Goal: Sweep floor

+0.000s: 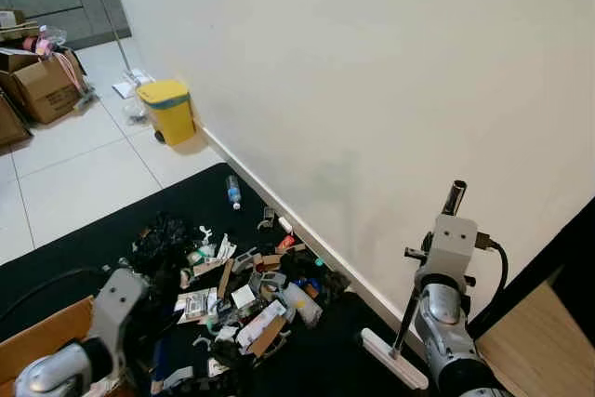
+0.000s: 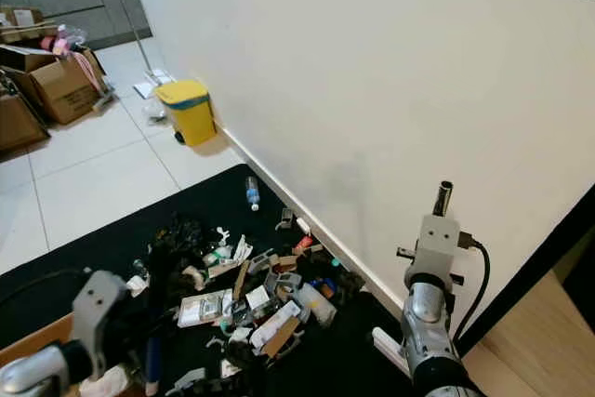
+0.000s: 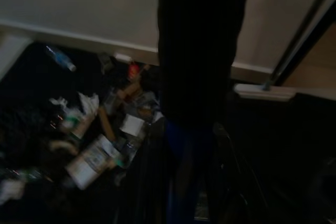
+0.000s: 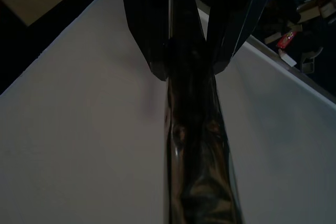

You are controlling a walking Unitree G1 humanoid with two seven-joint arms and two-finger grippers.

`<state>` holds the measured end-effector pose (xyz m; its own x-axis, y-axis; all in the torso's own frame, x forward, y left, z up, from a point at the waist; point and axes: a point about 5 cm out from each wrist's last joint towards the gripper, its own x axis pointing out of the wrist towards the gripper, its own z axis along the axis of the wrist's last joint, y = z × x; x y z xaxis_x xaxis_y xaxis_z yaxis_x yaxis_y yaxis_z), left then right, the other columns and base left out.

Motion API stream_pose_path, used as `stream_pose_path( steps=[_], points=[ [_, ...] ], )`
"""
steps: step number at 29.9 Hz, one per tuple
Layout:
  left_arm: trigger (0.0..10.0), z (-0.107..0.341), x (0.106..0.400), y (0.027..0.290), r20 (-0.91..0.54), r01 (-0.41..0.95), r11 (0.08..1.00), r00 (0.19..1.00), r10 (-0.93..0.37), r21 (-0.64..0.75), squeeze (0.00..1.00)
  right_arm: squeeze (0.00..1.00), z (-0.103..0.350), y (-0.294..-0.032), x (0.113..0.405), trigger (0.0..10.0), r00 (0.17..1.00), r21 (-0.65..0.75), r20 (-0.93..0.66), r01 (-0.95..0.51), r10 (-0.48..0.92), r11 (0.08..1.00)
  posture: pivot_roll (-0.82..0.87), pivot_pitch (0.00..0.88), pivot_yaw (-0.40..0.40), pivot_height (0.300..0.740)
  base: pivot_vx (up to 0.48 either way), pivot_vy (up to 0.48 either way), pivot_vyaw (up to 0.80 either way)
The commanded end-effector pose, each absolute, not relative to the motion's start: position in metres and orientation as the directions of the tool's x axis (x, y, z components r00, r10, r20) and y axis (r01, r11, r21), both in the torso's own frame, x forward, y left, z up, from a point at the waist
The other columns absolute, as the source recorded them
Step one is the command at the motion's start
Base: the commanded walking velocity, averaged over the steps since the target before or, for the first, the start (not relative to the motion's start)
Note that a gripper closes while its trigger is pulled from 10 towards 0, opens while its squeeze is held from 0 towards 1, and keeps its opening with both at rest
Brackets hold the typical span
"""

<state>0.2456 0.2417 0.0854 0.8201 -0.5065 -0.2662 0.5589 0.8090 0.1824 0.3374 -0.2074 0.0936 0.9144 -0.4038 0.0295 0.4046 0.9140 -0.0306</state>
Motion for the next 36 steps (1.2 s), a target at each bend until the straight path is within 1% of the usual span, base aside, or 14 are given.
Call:
stream_pose_path(
  steps=[1,4,10,13,15,16,18,24,26,28,29,30,33,36],
  points=[
    [10.0,0.082,0.246,0.238,-0.266,0.553,0.794,0.829,-0.492,0.255,0.0,0.0,0.098,-0.204,0.34,10.0,0.917,-0.02,0.056,0.397,-0.395,0.918,0.13,0.159,0.027,0.74,0.0,0.0,0.0],
    [10.0,0.08,0.244,0.238,-0.287,0.56,0.779,0.824,-0.489,0.283,0.0,0.0,0.099,-0.203,0.34,10.0,0.917,-0.017,0.06,0.397,-0.395,0.918,0.13,0.156,0.034,0.74,0.0,0.0,0.0],
    [10.0,0.079,0.237,0.249,-0.336,0.54,0.76,0.836,-0.434,0.362,0.0,0.0,0.1,-0.204,0.34,10.0,0.916,-0.011,0.062,0.397,-0.396,0.918,0.13,0.156,0.034,0.74,0.0,0.0,0.0],
    [10.0,0.076,0.234,0.253,-0.374,0.549,0.732,0.829,-0.415,0.404,0.0,0.0,0.1,-0.203,0.341,10.0,0.918,-0.01,0.061,0.393,-0.392,0.92,0.14,0.155,0.034,0.74,0.0,0.0,0.0],
    [10.0,0.067,0.222,0.254,-0.464,0.632,0.671,0.763,-0.451,0.388,0.0,0.0,0.101,-0.201,0.342,10.0,0.92,-0.009,0.062,0.388,-0.386,0.922,0.13,0.154,0.036,0.74,0.0,0.0,0.0],
    [10.0,0.067,0.222,0.254,-0.464,0.632,0.671,0.763,-0.451,0.388,0.0,0.0,0.101,-0.201,0.342,10.0,0.92,-0.009,0.062,0.388,-0.386,0.922,0.13,0.154,0.036,0.74,0.0,0.0,0.0],
    [10.0,0.065,0.21,0.256,-0.508,0.685,0.635,0.713,-0.483,0.358,0.0,0.0,0.102,-0.2,0.342,10.0,0.921,-0.007,0.065,0.385,-0.384,0.923,0.13,0.154,0.037,0.74,0.0,0.0,0.0],
    [10.0,0.061,0.201,0.265,-0.575,0.695,0.631,0.688,-0.443,0.345,0.0,0.0,0.1,-0.202,0.341,10.0,0.922,-0.01,0.061,0.384,-0.383,0.923,0.14,0.156,0.036,0.74,0.0,0.0,0.0],
    [10.0,0.057,0.2,0.264,-0.581,0.7,0.615,0.685,-0.438,0.362,0.0,0.0,0.1,-0.203,0.341,10.0,0.922,-0.012,0.059,0.384,-0.383,0.923,0.13,0.159,0.036,0.74,0.0,0.0,0.0],
    [10.0,0.055,0.203,0.257,-0.552,0.673,0.65,0.711,-0.436,0.353,0.0,0.0,0.1,-0.203,0.341,10.0,0.922,-0.012,0.059,0.384,-0.383,0.923,0.14,0.16,0.036,0.74,0.0,0.0,0.0],
    [10.0,0.055,0.203,0.257,-0.552,0.673,0.65,0.711,-0.436,0.353,0.0,0.0,0.1,-0.203,0.341,10.0,0.922,-0.012,0.059,0.384,-0.383,0.923,0.14,0.16,0.036,0.74,0.0,0.0,0.0],
    [10.0,0.051,0.208,0.253,-0.522,0.609,0.716,0.756,-0.395,0.341,0.0,0.0,0.1,-0.202,0.341,10.0,0.922,-0.01,0.059,0.385,-0.383,0.923,0.13,0.164,0.039,0.74,0.0,0.0,0.0],
    [10.0,0.049,0.209,0.251,-0.516,0.581,0.736,0.774,-0.367,0.347,0.0,0.0,0.1,-0.201,0.341,10.0,0.922,-0.009,0.059,0.385,-0.384,0.923,0.12,0.171,0.041,0.74,0.0,0.0,0.0],
    [10.0,0.052,0.21,0.249,-0.498,0.58,0.734,0.781,-0.378,0.353,0.0,0.0,0.1,-0.201,0.341,10.0,0.922,-0.008,0.061,0.384,-0.383,0.923,0.12,0.172,0.041,0.74,0.0,0.0,0.0]
  ],
)
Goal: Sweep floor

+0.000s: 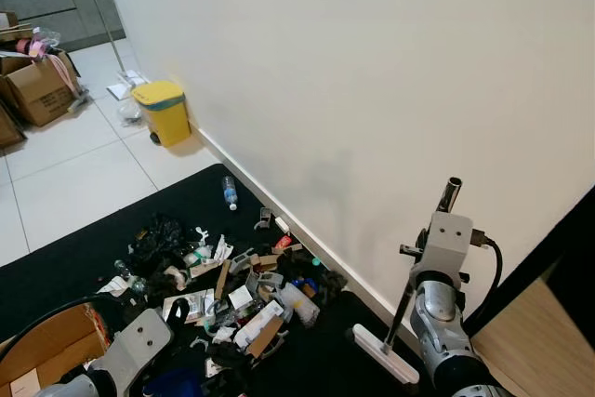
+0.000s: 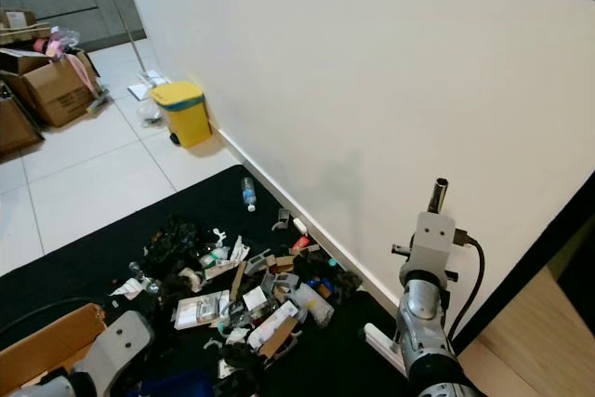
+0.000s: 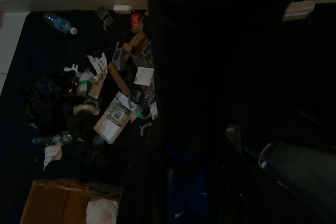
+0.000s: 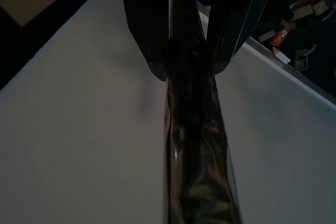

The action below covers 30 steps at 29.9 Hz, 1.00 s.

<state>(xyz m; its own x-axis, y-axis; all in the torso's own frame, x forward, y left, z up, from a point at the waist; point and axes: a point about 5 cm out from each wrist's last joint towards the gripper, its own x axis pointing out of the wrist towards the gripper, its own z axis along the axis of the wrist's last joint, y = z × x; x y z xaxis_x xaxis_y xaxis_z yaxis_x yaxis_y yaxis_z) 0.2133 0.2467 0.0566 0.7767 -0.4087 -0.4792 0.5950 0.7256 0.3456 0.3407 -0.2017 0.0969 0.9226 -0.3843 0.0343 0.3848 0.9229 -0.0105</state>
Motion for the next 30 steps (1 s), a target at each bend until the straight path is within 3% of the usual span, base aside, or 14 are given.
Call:
stream_pose_path(
  steps=[1,3,6,15,24,30],
  points=[
    [10.0,0.061,0.212,0.251,-0.473,0.579,0.723,0.791,-0.388,0.376,0.0,0.0,0.099,-0.201,0.34,10.0,0.922,-0.008,0.061,0.385,-0.383,0.923,0.13,0.177,0.039,0.74,0.0,0.0,0.0],
    [10.0,0.093,0.228,0.263,-0.375,0.522,0.696,0.849,-0.371,0.492,0.0,0.0,0.096,-0.201,0.338,10.0,0.923,-0.008,0.052,0.383,-0.382,0.924,0.15,0.179,0.043,0.74,0.0,0.0,0.0],
    [10.0,0.105,0.234,0.271,-0.362,0.501,0.672,0.864,-0.351,0.545,0.0,0.0,0.096,-0.199,0.338,10.0,0.924,-0.008,0.049,0.381,-0.38,0.925,0.15,0.179,0.046,0.74,0.0,0.0,0.0],
    [10.0,0.127,0.235,0.287,-0.397,0.529,0.627,0.848,-0.353,0.572,0.0,0.0,0.096,-0.196,0.34,10.0,0.925,-0.001,0.047,0.378,-0.378,0.926,0.16,0.181,0.059,0.74,0.0,0.0,0.0],
    [10.0,0.098,0.207,0.268,-0.568,0.729,0.595,0.663,-0.488,0.339,0.0,0.0,0.093,-0.196,0.338,10.0,0.923,0.003,0.037,0.384,-0.383,0.923,0.15,0.18,0.061,0.74,0.0,0.0,0.0],
    [10.0,0.114,0.203,0.285,-0.638,0.787,0.552,0.58,-0.506,0.276,0.0,0.0,0.092,-0.199,0.338,10.0,0.92,-0.003,0.035,0.39,-0.39,0.921,0.16,0.176,0.063,0.74,0.0,0.0,0.0]
  ],
)
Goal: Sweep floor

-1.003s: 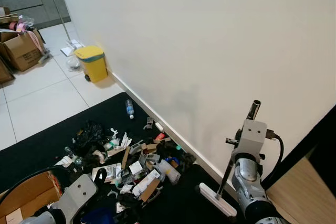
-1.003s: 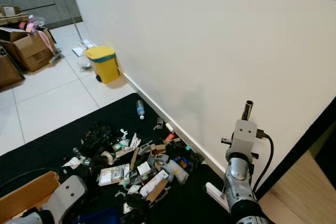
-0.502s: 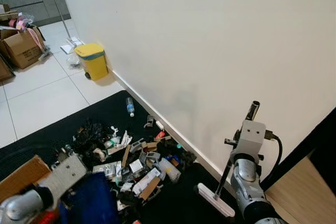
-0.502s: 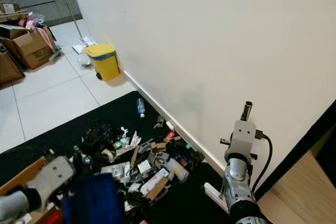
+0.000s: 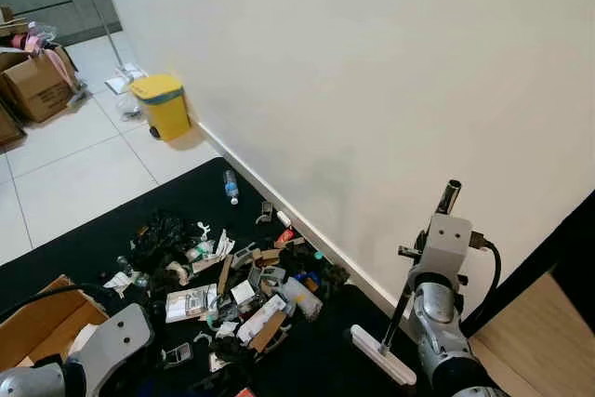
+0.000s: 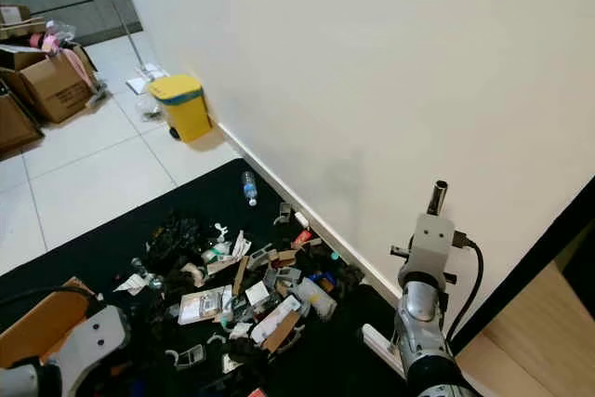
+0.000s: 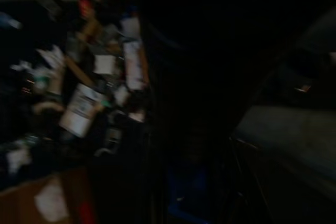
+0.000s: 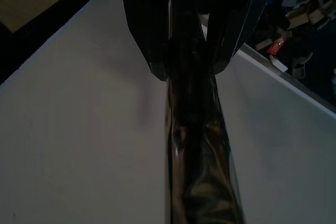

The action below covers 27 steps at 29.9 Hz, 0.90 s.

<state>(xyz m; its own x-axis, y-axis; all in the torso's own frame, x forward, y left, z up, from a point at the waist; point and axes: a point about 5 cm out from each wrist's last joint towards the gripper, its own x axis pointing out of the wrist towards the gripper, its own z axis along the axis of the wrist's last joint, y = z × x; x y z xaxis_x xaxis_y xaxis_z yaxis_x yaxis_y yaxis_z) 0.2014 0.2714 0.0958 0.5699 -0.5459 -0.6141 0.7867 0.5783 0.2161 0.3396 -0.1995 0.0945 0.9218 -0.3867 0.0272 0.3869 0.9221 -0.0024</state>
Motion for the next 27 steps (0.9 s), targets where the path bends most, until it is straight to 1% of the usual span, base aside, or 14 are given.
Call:
stream_pose_path(
  steps=[1,4,7,10,12,16,18,21,24,27],
  points=[
    [10.0,0.114,0.203,0.285,-0.638,0.787,0.552,0.58,-0.506,0.276,0.0,0.0,0.092,-0.199,0.338,10.0,0.92,-0.003,0.035,0.39,-0.39,0.921,0.16,0.176,0.063,0.74,0.0,0.0,0.0],
    [10.0,0.118,0.203,0.289,-0.651,0.789,0.549,0.573,-0.498,0.275,0.0,0.0,0.092,-0.199,0.338,10.0,0.92,-0.002,0.034,0.391,-0.39,0.921,0.16,0.177,0.065,0.74,0.0,0.0,0.0],
    [10.0,0.121,0.198,0.303,-0.698,0.799,0.54,0.545,-0.465,0.264,0.0,0.0,0.092,-0.196,0.338,10.0,0.921,0.002,0.032,0.389,-0.388,0.921,0.17,0.178,0.065,0.74,0.0,0.0,0.0],
    [10.0,0.12,0.195,0.304,-0.712,0.808,0.535,0.525,-0.465,0.246,0.0,0.0,0.091,-0.196,0.337,10.0,0.921,0.002,0.031,0.388,-0.388,0.922,0.17,0.177,0.066,0.74,0.0,0.0,0.0],
    [10.0,0.116,0.19,0.305,-0.725,0.816,0.538,0.5,-0.475,0.21,0.0,0.0,0.09,-0.196,0.337,10.0,0.921,0.001,0.028,0.388,-0.388,0.922,0.17,0.177,0.065,0.74,0.0,0.0,0.0],
    [10.0,0.105,0.189,0.306,-0.732,0.8,0.566,0.505,-0.458,0.198,0.0,0.0,0.09,-0.197,0.337,10.0,0.921,-0.001,0.026,0.389,-0.389,0.921,0.17,0.178,0.061,0.74,0.0,0.0,0.0],
    [10.0,0.09,0.19,0.309,-0.733,0.769,0.604,0.533,-0.423,0.21,0.0,0.0,0.092,-0.198,0.338,10.0,0.92,-0.002,0.03,0.39,-0.39,0.921,0.16,0.176,0.056,0.74,0.0,0.0,0.0],
    [10.0,0.085,0.192,0.31,-0.724,0.751,0.623,0.553,-0.412,0.219,0.0,0.0,0.092,-0.199,0.338,10.0,0.92,-0.002,0.032,0.39,-0.39,0.921,0.16,0.176,0.056,0.74,0.0,0.0,0.0],
    [10.0,0.075,0.204,0.312,-0.674,0.662,0.679,0.661,-0.33,0.317,0.0,0.0,0.094,-0.201,0.338,10.0,0.92,-0.005,0.04,0.391,-0.39,0.921,0.14,0.175,0.046,0.74,0.0,0.0,0.0],
    [10.0,0.069,0.211,0.311,-0.618,0.585,0.741,0.727,-0.299,0.329,0.0,0.0,0.094,-0.203,0.338,10.0,0.92,-0.01,0.044,0.39,-0.39,0.921,0.14,0.173,0.042,0.74,0.0,0.0,0.0]
  ],
)
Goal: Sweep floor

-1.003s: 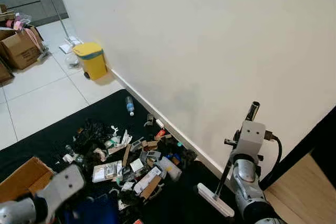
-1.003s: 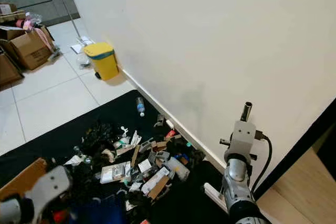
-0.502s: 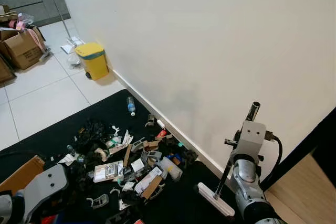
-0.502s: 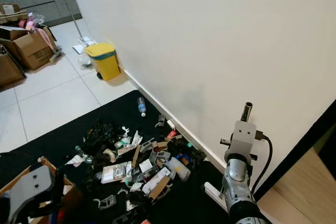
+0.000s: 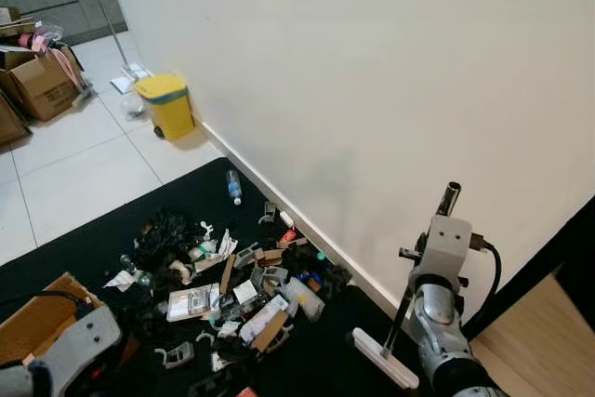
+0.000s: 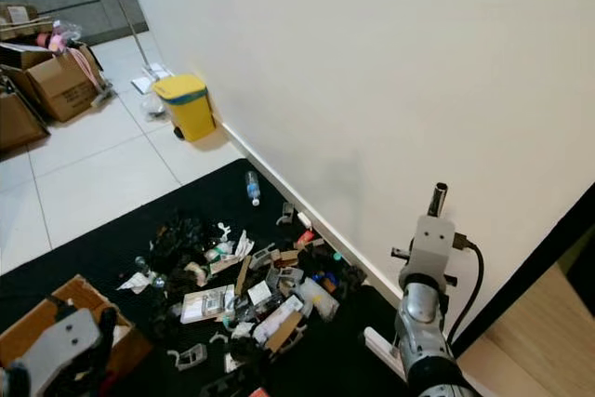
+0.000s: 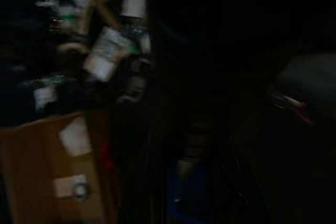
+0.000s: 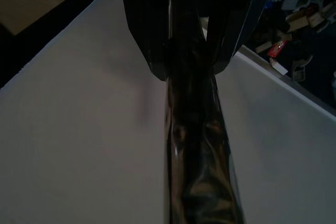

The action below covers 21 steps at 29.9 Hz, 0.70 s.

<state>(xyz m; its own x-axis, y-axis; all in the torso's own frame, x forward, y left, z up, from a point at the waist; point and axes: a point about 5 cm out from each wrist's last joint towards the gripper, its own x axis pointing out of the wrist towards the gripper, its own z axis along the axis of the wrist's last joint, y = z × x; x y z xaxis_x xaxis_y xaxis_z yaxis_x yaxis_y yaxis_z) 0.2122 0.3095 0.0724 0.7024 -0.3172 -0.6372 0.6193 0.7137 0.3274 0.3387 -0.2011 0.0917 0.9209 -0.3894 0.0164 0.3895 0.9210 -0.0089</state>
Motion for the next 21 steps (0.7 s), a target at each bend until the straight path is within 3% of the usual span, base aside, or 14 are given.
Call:
stream_pose_path(
  steps=[1,9,18,21],
  points=[
    [10.0,0.067,0.212,0.311,-0.605,0.571,0.753,0.738,-0.298,0.326,0.0,0.0,0.094,-0.203,0.338,10.0,0.92,-0.011,0.044,0.39,-0.39,0.921,0.14,0.173,0.04,0.74,0.0,0.0,0.0],
    [10.0,0.061,0.221,0.296,-0.529,0.528,0.807,0.779,-0.336,0.265,0.0,0.0,0.095,-0.202,0.339,10.0,0.922,-0.015,0.047,0.385,-0.384,0.923,0.13,0.172,0.035,0.74,0.0,0.0,0.0],
    [10.0,0.044,0.221,0.28,-0.511,0.53,0.824,0.774,-0.373,0.201,0.0,0.0,0.096,-0.204,0.339,10.0,0.921,-0.017,0.05,0.388,-0.386,0.922,0.12,0.173,0.036,0.74,0.0,0.0,0.0],
    [10.0,0.036,0.214,0.272,-0.541,0.577,0.798,0.733,-0.412,0.174,0.0,0.0,0.096,-0.204,0.339,10.0,0.92,-0.015,0.051,0.391,-0.39,0.92,0.12,0.176,0.037,0.74,0.0,0.0,0.0]
  ],
)
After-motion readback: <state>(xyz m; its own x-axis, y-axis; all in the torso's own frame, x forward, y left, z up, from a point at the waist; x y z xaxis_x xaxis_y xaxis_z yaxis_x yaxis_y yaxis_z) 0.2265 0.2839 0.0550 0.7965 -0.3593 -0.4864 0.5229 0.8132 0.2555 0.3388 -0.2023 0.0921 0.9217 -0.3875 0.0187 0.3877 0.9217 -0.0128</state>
